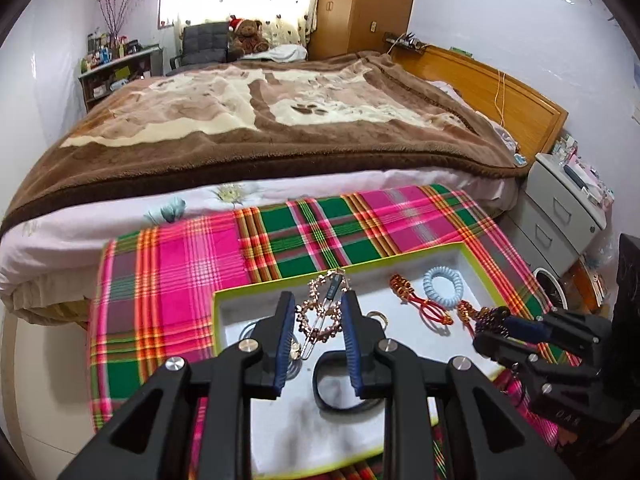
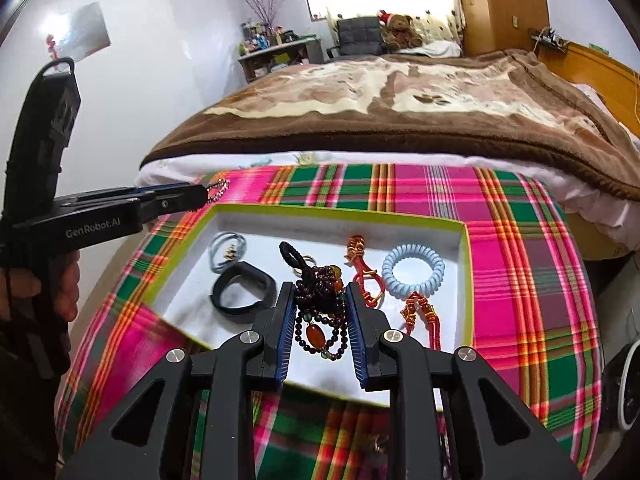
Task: Organize jewelry
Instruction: 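Lower the hair clip into the tray with left tool while right tool releases the beaded bracelet there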
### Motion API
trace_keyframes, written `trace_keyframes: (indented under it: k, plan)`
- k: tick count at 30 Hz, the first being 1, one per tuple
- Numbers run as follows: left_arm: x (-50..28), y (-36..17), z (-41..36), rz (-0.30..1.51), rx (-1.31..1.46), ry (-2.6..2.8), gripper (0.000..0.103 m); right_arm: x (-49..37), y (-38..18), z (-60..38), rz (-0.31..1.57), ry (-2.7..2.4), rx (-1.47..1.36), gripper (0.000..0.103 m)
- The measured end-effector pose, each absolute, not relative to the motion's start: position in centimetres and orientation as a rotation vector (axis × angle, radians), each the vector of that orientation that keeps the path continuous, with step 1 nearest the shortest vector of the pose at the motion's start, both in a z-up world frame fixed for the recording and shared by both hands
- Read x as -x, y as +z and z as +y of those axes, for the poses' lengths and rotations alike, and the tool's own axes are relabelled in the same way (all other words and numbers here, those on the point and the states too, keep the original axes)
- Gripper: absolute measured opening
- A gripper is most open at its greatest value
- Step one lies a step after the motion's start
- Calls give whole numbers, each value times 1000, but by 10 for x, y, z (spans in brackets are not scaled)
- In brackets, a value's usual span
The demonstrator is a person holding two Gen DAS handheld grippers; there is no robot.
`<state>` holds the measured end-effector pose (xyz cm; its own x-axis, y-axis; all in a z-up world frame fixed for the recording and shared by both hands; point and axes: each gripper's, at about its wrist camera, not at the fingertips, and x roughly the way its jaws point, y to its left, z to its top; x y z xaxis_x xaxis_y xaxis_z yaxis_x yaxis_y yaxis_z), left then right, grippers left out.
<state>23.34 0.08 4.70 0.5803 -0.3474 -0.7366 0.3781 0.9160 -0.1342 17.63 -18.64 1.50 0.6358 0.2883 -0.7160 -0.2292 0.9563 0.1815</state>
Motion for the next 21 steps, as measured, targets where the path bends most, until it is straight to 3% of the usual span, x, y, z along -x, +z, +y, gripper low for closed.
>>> trace_keyframes:
  k: [9,21]
  plan:
    - [-253,5,-17,928,-54,-425,25,-196,-18,-178,902,275,-29,26]
    - [-264,-13,-19,953,-81,-380,25,-199,-31,-166,915,235,95,26]
